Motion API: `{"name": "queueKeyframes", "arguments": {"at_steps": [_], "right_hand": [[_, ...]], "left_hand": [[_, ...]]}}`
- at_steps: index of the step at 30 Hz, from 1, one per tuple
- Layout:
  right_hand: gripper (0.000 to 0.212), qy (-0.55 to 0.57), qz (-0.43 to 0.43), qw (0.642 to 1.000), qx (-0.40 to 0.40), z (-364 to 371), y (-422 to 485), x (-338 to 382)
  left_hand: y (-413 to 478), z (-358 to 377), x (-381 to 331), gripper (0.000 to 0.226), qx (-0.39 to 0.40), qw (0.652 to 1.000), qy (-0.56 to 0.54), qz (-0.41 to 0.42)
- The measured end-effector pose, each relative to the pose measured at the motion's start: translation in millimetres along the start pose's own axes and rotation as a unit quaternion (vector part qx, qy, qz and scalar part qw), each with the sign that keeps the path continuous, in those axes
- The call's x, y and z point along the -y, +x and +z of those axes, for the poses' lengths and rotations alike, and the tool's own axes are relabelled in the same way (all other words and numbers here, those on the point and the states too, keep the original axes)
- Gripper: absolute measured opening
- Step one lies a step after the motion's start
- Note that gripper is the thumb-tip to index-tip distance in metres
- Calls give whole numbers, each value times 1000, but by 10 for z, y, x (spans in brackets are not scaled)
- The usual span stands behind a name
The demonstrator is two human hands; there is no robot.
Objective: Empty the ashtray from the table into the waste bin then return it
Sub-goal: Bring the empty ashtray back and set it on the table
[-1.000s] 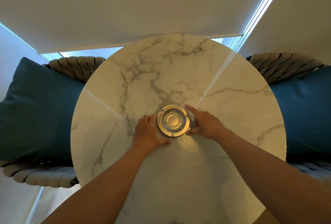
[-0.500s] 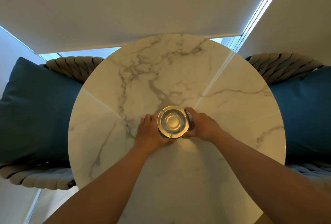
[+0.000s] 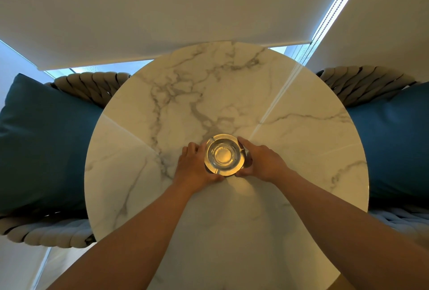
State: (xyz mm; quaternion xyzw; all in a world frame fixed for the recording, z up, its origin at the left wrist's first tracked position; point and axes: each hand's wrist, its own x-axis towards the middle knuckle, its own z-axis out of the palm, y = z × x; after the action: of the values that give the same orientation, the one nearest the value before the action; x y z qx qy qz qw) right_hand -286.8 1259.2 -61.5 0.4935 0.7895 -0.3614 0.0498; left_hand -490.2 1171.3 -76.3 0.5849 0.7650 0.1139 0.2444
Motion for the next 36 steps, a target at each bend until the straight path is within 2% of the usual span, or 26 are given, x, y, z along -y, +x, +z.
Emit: {"name": "queueKeyframes", "arguments": {"at_steps": [12, 17, 28, 33, 36], "right_hand": [[107, -11, -2, 1000, 7, -42, 62, 2], [97, -13, -2, 1000, 7, -59, 74, -23], [101, -33, -6, 999, 10, -137, 96, -52], [94, -19, -11, 1000, 1, -113, 44, -30], [102, -16, -16, 1000, 2, -99, 30, -27]], "left_hand": [[19, 13, -17, 109, -11, 1000, -7, -14], [-13, 57, -17, 109, -12, 999, -14, -29], [-88, 80, -96, 105, -33, 998, -28, -35], [-88, 69, -107, 107, -29, 998, -34, -32], [-112, 70, -112, 111, -27, 998, -33, -36]]}}
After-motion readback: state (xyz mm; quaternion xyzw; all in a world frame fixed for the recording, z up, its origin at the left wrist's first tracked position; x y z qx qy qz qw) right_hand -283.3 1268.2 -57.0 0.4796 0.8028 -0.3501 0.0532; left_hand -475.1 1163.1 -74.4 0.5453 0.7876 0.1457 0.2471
